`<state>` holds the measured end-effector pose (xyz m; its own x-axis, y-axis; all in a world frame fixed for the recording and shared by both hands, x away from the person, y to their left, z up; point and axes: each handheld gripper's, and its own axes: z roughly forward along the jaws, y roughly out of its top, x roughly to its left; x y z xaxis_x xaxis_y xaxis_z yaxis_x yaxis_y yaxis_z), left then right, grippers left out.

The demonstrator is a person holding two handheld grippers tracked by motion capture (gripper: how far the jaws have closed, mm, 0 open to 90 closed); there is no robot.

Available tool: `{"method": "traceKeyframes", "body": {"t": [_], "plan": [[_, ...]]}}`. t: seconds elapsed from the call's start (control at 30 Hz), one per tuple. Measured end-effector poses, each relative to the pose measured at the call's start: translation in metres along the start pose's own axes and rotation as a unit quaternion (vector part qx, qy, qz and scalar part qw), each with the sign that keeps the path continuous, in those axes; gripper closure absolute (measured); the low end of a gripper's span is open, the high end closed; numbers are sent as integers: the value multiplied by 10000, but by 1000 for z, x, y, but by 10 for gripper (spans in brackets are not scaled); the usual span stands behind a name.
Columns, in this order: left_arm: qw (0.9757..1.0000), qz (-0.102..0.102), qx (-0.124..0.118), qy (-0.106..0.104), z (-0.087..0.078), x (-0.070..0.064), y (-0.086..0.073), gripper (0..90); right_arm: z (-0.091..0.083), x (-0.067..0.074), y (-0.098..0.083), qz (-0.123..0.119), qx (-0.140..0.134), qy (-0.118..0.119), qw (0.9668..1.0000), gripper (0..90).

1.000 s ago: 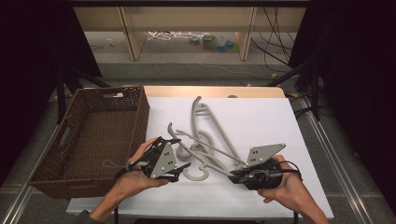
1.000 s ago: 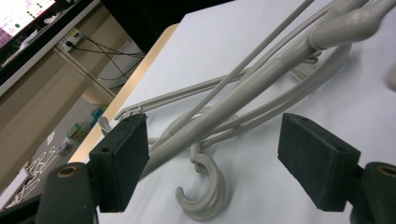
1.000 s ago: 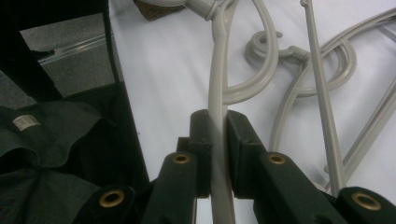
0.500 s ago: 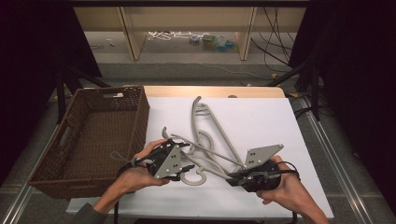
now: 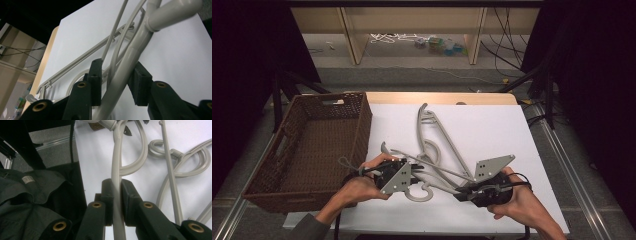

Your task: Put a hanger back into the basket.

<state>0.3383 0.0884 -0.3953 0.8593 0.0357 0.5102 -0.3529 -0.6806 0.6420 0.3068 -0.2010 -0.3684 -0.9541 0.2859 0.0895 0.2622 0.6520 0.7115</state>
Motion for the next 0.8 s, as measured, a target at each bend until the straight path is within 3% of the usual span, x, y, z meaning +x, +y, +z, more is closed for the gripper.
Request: {"method": "traceKeyframes", "body": {"t": [0.07, 0.3, 0.53, 0.6, 0.67, 0.7, 0.73, 0.77, 0.8], "plan": [[9998, 177, 105, -38, 0, -1, 1, 682, 0, -1, -1, -10, -5, 17, 10000, 820], [9997, 245, 11, -94, -3, 0, 6, 746, -10, -7, -3, -90, -271, 55, 9996, 809], [9996, -33, 125, -262, -1, -1, 11, 785, -15, -14, -4, -58, -406, -343, 9986, 718], [9992, -251, 173, -276, 1, -1, 12, 792, -19, -16, -2, 79, -525, -724, 9960, 570], [9979, -549, 307, -172, 0, 5, 10, 793, -24, -18, 0, 281, -675, -952, 9928, 494], [9979, -549, 307, -172, 0, 5, 10, 793, -27, -20, 0, 351, -797, -1117, 9899, 456], [9959, -844, 315, -49, -1, 8, 8, 793, -30, -22, -1, 403, -941, -1229, 9871, 436], [9959, -844, 315, -49, -1, 8, 8, 793, -30, -22, -1, 403, -941, -1229, 9871, 436], [9923, -1185, 356, 45, -2, 11, 6, 793, -35, -23, -1, 552, -1109, -1495, 9810, 370]]}}
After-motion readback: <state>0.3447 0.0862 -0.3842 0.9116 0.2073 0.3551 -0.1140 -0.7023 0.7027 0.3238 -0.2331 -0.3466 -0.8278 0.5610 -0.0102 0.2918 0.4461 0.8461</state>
